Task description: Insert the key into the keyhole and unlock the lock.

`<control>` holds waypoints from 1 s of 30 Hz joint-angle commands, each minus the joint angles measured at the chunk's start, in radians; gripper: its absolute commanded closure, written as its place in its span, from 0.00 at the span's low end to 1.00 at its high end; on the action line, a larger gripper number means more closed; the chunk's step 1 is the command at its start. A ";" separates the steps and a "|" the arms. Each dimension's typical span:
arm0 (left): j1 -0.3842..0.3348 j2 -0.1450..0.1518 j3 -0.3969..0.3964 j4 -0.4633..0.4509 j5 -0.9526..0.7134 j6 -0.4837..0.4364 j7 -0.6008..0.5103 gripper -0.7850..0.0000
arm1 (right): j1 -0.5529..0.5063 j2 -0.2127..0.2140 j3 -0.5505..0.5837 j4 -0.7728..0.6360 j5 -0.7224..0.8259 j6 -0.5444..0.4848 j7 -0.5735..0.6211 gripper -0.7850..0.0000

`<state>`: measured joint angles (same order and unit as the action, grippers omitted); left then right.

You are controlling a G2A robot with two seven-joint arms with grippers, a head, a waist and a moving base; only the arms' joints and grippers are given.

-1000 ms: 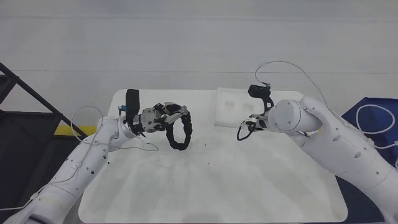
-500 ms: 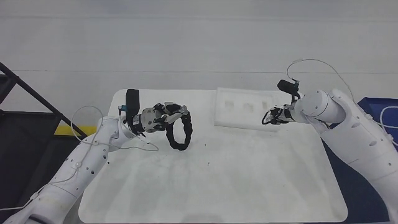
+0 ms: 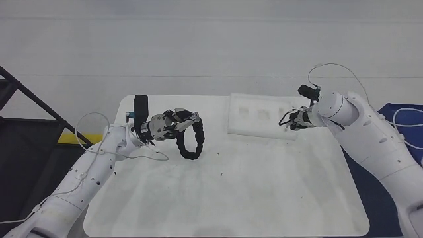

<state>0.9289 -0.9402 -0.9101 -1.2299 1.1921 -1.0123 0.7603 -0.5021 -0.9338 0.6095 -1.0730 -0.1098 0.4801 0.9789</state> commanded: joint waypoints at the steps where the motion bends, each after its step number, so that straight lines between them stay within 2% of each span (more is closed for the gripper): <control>1: 0.000 0.000 0.000 0.000 0.000 0.000 0.000 1.00 | 0.005 -0.013 -0.006 0.029 0.008 -0.007 -0.008 1.00; 14: 0.000 0.000 0.000 0.000 0.000 0.000 0.000 1.00 | 0.021 -0.051 0.004 0.108 0.015 -0.025 -0.037 1.00; 30: 0.000 0.000 0.000 0.000 0.000 0.000 0.000 1.00 | -0.029 -0.031 0.074 0.049 -0.016 0.012 -0.029 1.00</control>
<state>0.9289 -0.9402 -0.9101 -1.2299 1.1921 -1.0123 0.7603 -0.5279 -0.9664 0.6801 -1.0189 -0.1249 0.4894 0.9482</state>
